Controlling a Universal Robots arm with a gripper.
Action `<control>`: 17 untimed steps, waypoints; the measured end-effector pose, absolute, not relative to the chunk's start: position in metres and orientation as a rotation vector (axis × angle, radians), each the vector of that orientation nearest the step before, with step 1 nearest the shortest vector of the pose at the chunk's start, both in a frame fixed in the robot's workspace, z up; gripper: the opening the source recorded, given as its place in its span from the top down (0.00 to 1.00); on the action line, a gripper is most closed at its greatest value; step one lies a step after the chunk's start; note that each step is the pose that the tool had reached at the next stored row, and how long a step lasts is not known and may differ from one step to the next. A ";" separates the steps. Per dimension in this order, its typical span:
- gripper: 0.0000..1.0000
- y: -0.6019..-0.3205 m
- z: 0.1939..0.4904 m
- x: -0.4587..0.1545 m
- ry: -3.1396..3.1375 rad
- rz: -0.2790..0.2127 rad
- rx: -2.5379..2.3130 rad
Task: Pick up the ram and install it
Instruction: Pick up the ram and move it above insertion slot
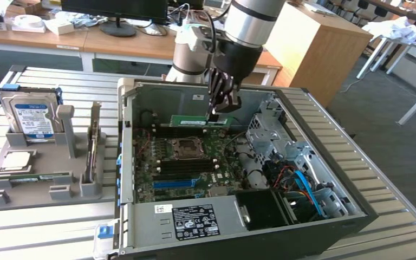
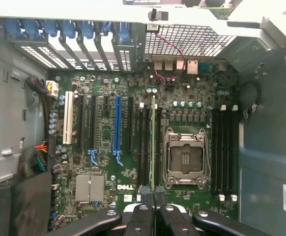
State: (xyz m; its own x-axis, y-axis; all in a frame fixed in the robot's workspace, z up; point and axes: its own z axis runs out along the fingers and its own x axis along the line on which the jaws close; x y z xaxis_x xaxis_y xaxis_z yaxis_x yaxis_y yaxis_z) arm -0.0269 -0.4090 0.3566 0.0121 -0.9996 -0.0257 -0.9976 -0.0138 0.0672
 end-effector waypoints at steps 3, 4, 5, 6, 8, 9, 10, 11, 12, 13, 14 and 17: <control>0.88 -0.409 0.352 -0.027 -2.185 -0.102 2.213; 0.88 -0.409 0.351 -0.027 -2.185 -0.102 2.213; 0.88 -0.409 0.349 -0.027 -2.185 -0.102 2.213; 0.88 -0.409 0.347 -0.027 -2.185 -0.102 2.213; 0.88 -0.409 0.344 -0.027 -2.185 -0.102 2.213; 0.88 -0.409 0.343 -0.027 -2.185 -0.102 2.213; 0.88 -0.409 0.341 -0.027 -2.185 -0.102 2.213; 0.88 -0.409 0.340 -0.027 -2.185 -0.102 2.213; 0.88 -0.409 0.339 -0.027 -2.185 -0.102 2.213; 0.88 -0.409 0.337 -0.027 -2.185 -0.102 2.213; 0.88 -0.409 0.336 -0.027 -2.185 -0.102 2.213; 0.88 -0.409 0.334 -0.027 -2.185 -0.102 2.213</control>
State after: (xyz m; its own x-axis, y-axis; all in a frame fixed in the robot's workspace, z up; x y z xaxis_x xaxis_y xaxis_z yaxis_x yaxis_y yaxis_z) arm -0.0269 -0.4090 0.3335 0.0121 -0.9996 -0.0257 -0.9976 -0.0138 0.0671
